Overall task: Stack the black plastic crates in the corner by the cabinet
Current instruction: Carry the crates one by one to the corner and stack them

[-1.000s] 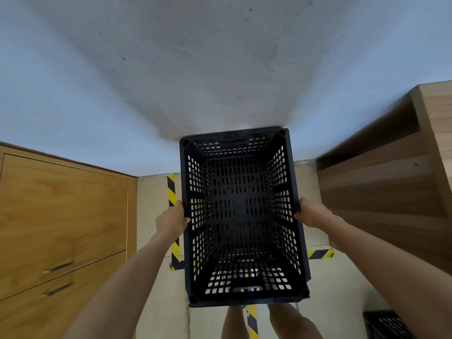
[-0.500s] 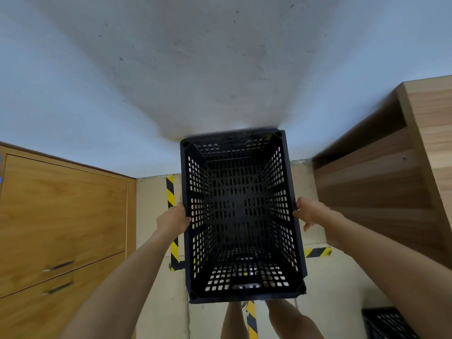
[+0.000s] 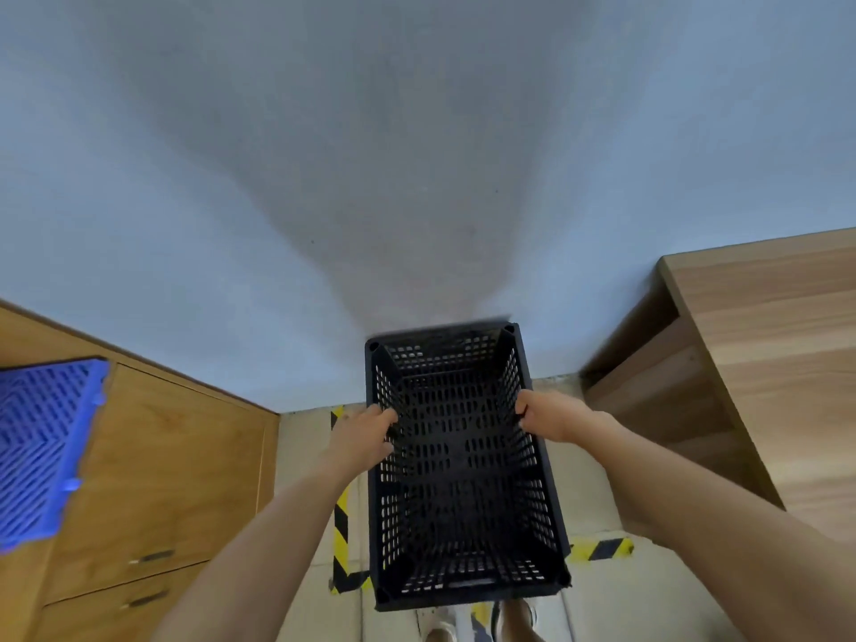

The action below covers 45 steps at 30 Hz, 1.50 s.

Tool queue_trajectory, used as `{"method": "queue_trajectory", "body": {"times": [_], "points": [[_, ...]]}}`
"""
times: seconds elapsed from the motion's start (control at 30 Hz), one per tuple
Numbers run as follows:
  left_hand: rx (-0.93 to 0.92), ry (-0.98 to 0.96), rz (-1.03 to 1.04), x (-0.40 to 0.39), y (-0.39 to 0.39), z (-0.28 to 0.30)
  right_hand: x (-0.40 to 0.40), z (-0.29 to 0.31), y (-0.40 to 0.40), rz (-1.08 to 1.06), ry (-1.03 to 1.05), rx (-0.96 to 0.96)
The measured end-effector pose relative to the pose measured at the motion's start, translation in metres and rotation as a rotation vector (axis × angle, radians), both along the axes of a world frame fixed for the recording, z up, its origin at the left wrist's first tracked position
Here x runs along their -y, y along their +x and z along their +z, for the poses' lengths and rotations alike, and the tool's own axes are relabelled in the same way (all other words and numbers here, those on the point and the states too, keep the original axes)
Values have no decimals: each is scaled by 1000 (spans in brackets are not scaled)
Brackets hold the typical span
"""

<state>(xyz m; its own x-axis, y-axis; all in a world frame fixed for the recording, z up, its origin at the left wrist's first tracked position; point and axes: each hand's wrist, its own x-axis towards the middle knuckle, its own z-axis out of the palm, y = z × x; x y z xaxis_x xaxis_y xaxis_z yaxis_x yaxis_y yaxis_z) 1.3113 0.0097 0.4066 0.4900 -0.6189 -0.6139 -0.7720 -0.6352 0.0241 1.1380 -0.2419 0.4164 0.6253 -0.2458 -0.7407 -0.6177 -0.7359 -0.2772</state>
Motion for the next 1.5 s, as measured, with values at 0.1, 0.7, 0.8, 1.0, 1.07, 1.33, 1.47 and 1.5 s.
{"method": "queue_trajectory", "body": {"times": [0.1,0.7,0.8,1.0,1.07,1.33,1.47,1.5], "points": [[22,-48,-104,9,-4,27,-19,35,-1,38,-47,97],[123,-268,-913,39,-71,119,-143,123,-103,-292,-393,319],[141,-312,-1048,53,-106,131,-152,135,-143,-403,-440,325],[140,-396,-1303,87,-220,156,-175,159,-264,-682,-505,232],[137,-412,-1394,94,-268,163,-191,165,-311,-799,-508,201],[51,-503,-1729,69,-486,187,-301,173,-523,-1121,-488,45],[12,-554,-1783,32,-581,192,-364,163,-615,-1212,-461,-55],[12,-558,-1792,23,-600,193,-376,162,-633,-1235,-449,-67]]}}
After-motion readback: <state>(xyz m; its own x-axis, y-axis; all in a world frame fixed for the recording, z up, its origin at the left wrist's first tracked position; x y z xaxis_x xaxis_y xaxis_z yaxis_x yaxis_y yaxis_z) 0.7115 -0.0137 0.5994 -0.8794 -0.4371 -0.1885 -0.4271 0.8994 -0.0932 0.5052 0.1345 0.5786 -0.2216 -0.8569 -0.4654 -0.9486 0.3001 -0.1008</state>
